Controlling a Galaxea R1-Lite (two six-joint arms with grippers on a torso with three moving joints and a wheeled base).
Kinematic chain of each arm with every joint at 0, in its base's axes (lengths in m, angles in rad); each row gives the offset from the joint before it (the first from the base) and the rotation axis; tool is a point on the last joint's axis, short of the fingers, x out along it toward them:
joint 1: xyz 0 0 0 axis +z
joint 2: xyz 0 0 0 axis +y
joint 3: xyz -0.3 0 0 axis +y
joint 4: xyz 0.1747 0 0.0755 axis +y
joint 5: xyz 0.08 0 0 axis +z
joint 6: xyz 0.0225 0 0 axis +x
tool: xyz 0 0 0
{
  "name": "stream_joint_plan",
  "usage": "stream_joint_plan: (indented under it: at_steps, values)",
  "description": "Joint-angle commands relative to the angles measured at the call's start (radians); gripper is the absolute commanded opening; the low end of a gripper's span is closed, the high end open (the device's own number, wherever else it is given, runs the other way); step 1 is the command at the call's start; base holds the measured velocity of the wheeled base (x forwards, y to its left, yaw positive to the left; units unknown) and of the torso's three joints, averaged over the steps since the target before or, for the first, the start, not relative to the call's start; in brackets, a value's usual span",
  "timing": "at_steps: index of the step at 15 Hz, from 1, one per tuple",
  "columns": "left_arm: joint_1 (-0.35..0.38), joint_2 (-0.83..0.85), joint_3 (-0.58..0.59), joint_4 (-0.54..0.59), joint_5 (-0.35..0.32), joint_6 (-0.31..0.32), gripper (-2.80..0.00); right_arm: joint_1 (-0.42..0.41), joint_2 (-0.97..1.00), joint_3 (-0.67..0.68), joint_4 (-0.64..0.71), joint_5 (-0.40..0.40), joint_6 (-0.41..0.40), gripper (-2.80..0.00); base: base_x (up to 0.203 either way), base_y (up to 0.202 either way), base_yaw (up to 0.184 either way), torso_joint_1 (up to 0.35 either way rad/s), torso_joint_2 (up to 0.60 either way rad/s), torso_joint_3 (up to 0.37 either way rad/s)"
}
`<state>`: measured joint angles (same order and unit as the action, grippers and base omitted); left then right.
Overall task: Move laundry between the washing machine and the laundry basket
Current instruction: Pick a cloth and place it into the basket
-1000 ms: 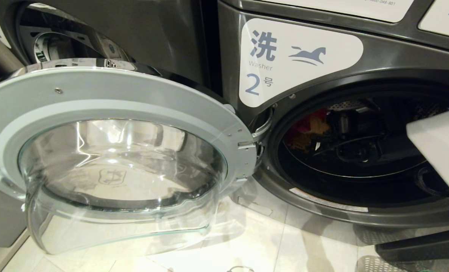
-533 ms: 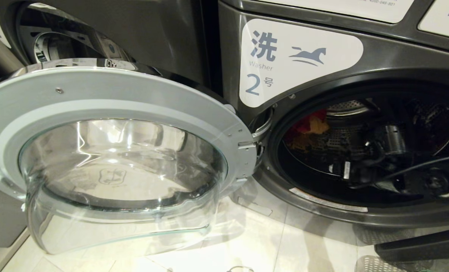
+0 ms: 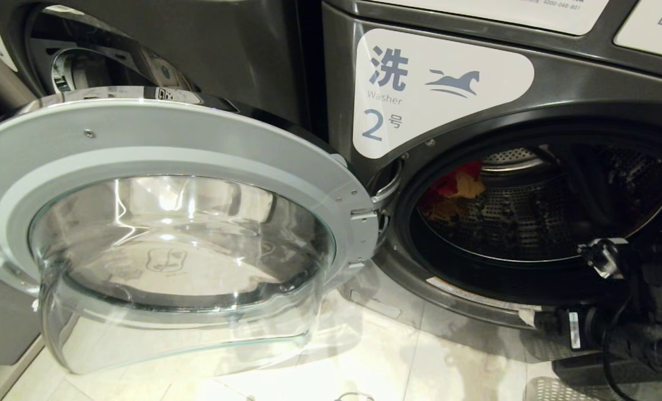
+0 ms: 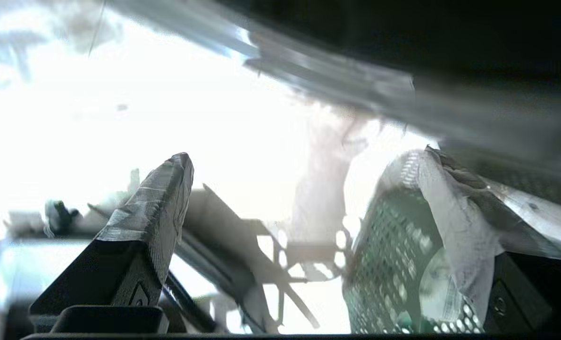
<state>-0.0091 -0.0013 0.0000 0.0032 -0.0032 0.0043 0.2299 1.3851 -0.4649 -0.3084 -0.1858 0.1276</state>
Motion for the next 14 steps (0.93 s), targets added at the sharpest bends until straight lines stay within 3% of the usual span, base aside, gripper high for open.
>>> stream_joint_plan:
  at_steps: [1,4,6,9,14]
  values:
    - [0.0,0.001,0.0,0.0,0.0,0.0,-2.8,0.042,-0.1,0.084,-0.009,-0.005,-0.018,0.0,0.0,0.0,0.0,0.0,0.0,0.0]
    - [0.0,0.001,0.0,0.0,0.0,0.0,-2.8,0.052,-0.211,0.205,-0.037,-0.008,-0.228,0.0,0.0,0.0,0.0,0.0,0.0,0.0]
    - [0.0,0.001,0.0,0.0,0.0,0.0,-2.8,0.052,-0.268,0.236,-0.058,-0.008,-0.315,0.0,0.0,0.0,0.0,0.0,0.0,0.0]
    - [0.0,0.001,0.0,0.0,0.0,0.0,-2.8,0.053,-0.29,0.287,-0.126,0.003,-0.325,0.0,0.0,0.0,0.0,0.0,0.0,0.0]
    - [0.0,0.001,0.0,0.0,0.0,0.0,-2.8,0.054,-0.356,0.302,-0.132,0.102,-0.324,0.0,0.0,0.0,0.0,0.0,0.0,0.0]
